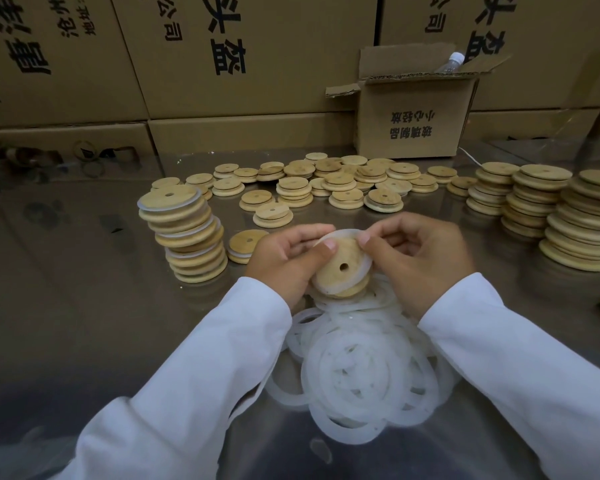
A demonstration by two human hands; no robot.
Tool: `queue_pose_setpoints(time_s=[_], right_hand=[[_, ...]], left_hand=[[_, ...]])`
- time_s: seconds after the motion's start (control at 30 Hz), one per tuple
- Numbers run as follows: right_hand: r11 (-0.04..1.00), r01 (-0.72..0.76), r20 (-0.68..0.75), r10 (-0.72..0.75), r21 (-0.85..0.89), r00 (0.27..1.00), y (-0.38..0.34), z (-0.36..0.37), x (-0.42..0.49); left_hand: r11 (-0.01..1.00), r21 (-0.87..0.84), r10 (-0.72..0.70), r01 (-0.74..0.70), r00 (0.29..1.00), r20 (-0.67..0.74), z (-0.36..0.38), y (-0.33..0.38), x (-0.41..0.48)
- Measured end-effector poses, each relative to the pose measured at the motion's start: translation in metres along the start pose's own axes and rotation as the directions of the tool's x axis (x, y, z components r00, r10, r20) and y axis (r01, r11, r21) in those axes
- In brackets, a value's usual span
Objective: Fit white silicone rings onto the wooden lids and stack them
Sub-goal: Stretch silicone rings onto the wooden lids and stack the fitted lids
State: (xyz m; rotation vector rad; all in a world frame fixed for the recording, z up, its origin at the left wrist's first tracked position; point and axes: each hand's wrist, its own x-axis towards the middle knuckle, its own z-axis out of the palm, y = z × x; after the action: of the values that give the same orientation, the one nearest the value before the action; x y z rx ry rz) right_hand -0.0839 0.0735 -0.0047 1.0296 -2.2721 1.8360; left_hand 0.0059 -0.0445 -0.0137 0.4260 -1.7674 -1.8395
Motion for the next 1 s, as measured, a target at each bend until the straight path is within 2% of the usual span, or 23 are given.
queue_pose_setpoints(time_s=[0.17, 0.63, 0.77, 1.0], right_hand=[[0.997, 0.051, 0.038, -0.049, -0.050, 0.998, -0.003, 0.002, -0.003], [0.975, -0.134, 0.088, 0.120, 0.176, 0.989, -0.004, -0.001, 0.002], [0.977, -0.125, 0.106, 0.108, 0.171, 0.988, -0.007, -0.003, 0.003], [0.978, -0.077, 0.136, 0.051, 0.195, 0.989, -0.013, -0.006, 0.002]], left_hand=[[0.995, 0.084, 0.061, -0.063, 0.998, 0.020, -0.001, -0.001, -0.002], [0.982, 0.098, 0.161, -0.162, 0.987, 0.020, -0.002, 0.002, -0.001], [0.985, 0.080, 0.152, -0.151, 0.988, -0.017, -0.004, 0.002, 0.000], [0.996, -0.050, 0.068, -0.072, 0.996, -0.064, -0.004, 0.004, 0.002]])
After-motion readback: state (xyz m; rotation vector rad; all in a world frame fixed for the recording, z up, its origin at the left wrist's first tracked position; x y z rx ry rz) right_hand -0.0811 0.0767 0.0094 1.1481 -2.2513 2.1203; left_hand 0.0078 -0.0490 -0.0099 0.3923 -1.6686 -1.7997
